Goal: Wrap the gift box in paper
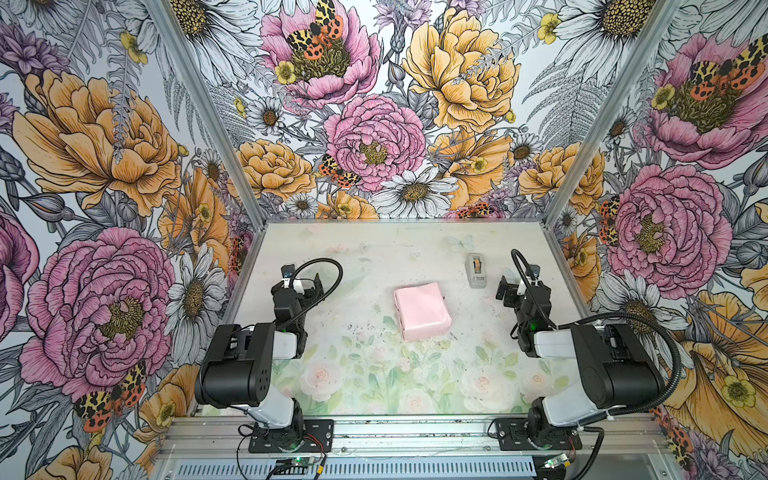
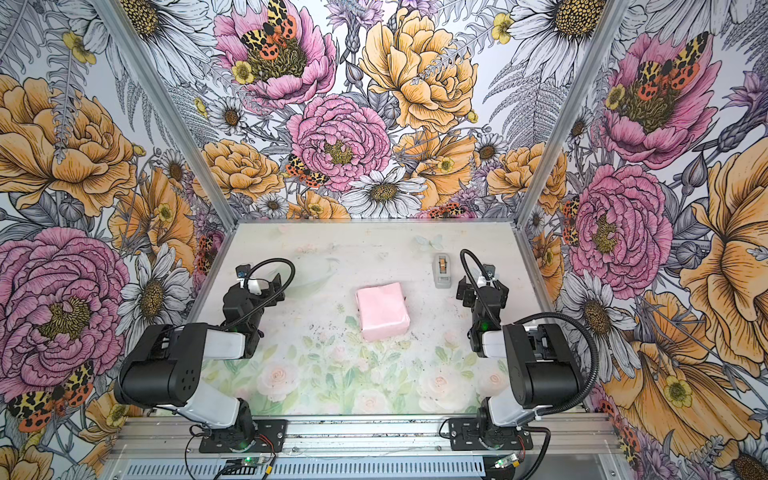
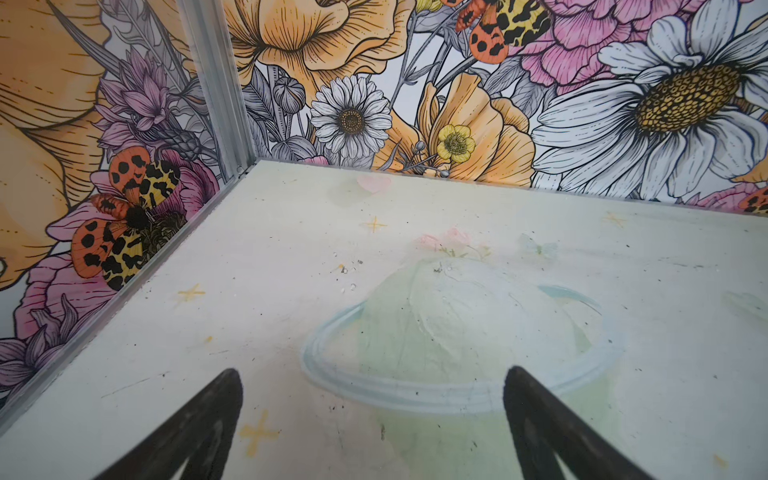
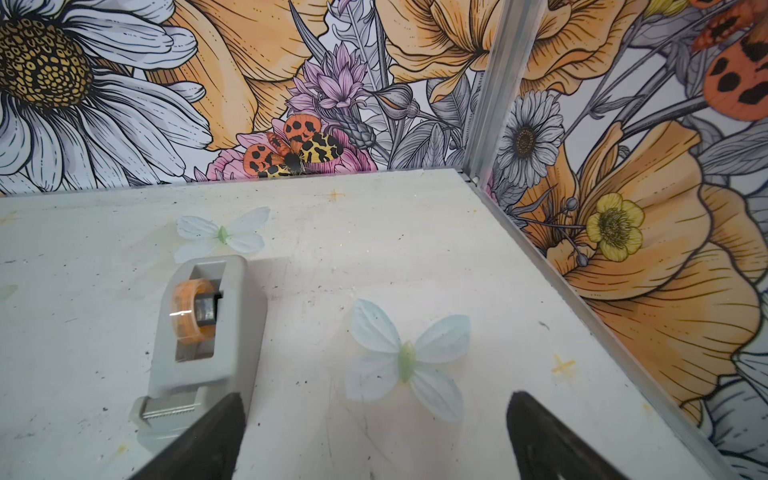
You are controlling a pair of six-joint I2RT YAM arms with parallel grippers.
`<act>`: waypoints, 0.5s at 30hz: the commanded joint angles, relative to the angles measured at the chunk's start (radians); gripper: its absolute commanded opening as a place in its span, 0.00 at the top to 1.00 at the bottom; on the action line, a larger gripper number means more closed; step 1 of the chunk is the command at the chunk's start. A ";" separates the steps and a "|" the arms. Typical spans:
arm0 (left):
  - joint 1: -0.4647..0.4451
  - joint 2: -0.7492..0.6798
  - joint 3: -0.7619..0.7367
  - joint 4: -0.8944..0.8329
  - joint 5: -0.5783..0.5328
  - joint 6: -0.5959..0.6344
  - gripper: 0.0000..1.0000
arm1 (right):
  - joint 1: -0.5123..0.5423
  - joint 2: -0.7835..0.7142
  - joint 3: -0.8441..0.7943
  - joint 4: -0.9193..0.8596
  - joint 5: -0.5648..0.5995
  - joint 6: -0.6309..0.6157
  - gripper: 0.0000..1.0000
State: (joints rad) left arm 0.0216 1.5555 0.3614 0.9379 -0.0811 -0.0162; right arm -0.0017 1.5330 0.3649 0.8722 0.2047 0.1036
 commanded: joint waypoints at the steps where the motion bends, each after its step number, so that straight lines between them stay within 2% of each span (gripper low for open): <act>1: -0.004 -0.005 0.016 -0.002 0.007 0.014 0.01 | -0.005 0.004 0.017 0.010 0.000 0.003 0.00; 15: -0.006 -0.005 0.018 -0.004 -0.003 0.016 0.01 | -0.005 0.004 0.019 0.008 0.000 0.004 0.00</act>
State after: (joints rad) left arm 0.0216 1.5555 0.3614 0.9379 -0.0814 -0.0162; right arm -0.0017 1.5330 0.3649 0.8719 0.2047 0.1036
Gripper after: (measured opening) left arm 0.987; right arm 0.995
